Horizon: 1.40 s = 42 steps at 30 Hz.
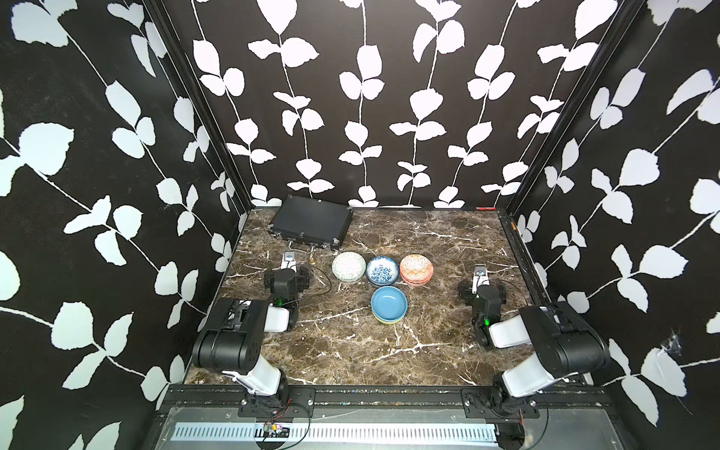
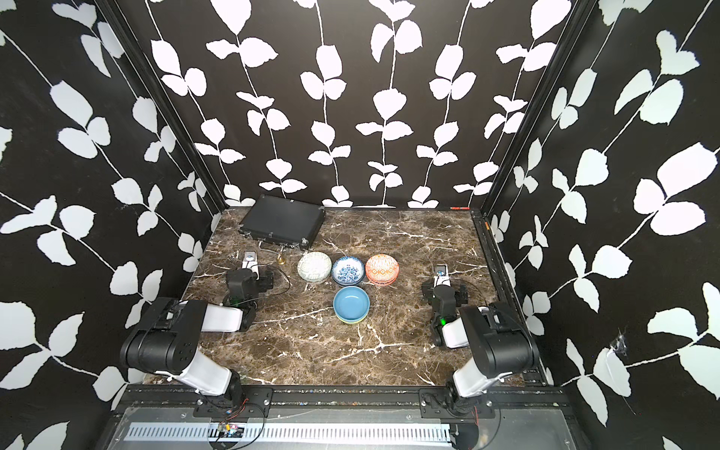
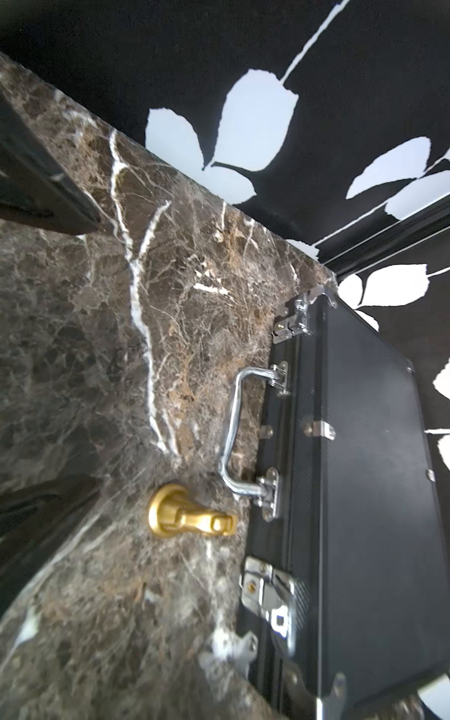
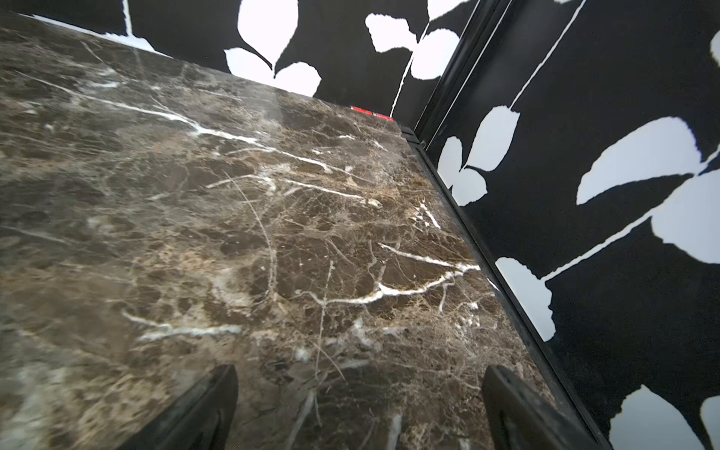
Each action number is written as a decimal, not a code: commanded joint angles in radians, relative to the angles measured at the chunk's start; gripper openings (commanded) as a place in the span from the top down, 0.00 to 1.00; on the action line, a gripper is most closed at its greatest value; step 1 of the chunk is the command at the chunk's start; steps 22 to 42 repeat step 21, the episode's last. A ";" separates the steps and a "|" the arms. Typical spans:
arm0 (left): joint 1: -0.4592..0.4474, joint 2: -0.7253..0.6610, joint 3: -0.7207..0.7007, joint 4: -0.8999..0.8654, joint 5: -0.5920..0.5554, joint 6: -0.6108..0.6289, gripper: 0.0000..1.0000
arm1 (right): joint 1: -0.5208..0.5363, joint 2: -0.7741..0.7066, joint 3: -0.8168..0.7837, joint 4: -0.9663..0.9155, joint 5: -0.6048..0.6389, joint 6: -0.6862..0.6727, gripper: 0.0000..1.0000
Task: Stack the bowls
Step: Reset both arms
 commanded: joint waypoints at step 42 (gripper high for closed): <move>0.004 -0.011 -0.005 0.048 0.032 -0.006 0.01 | -0.018 -0.034 0.045 0.007 -0.087 0.032 0.01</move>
